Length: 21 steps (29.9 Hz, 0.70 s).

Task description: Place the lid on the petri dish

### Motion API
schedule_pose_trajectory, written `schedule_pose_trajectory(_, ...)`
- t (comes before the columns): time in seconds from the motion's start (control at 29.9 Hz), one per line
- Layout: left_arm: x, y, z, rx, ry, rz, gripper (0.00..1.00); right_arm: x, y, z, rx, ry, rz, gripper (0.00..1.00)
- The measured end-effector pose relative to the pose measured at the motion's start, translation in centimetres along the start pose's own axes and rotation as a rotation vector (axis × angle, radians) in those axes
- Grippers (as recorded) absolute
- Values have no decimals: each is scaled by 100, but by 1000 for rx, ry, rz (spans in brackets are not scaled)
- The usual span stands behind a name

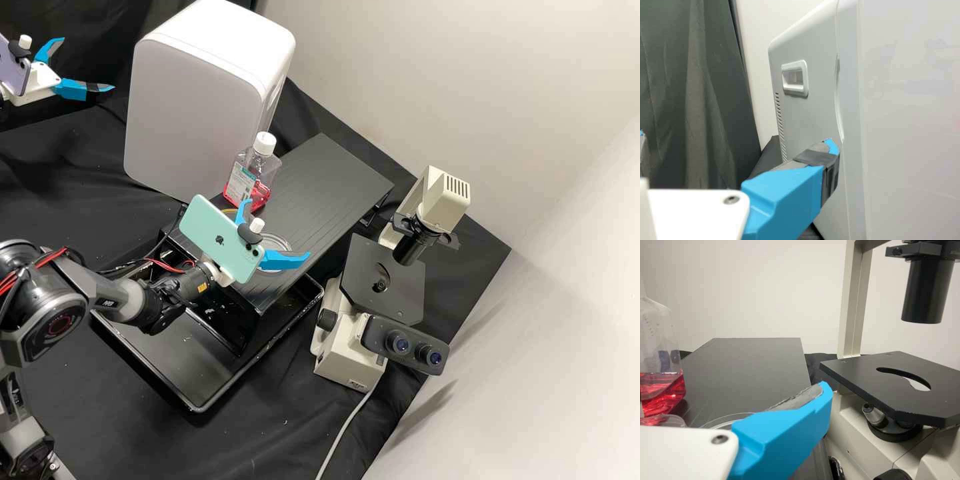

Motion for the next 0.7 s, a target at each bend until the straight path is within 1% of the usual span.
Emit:
schedule_pose_trajectory(0.44,0,0,2,1,-2,0,100,0,0,0,0,0,0,100)
schedule_pose_trajectory(0.47,0,-3,17,-4,-7,-1,100,0,0,0,0,0,0,100)
schedule_pose_trajectory(0.57,-18,-35,98,-39,-33,-12,100,0,0,0,0,0,0,100)
schedule_pose_trajectory(0.6,-33,-51,165,-47,-56,-19,100,0,0,0,0,0,0,100)
schedule_pose_trajectory(0.67,-71,-66,245,-50,-83,-27,100,0,0,0,0,0,0,100)
schedule_pose_trajectory(0.7,-102,-74,338,-50,-119,-32,100,0,0,0,0,0,0,100)
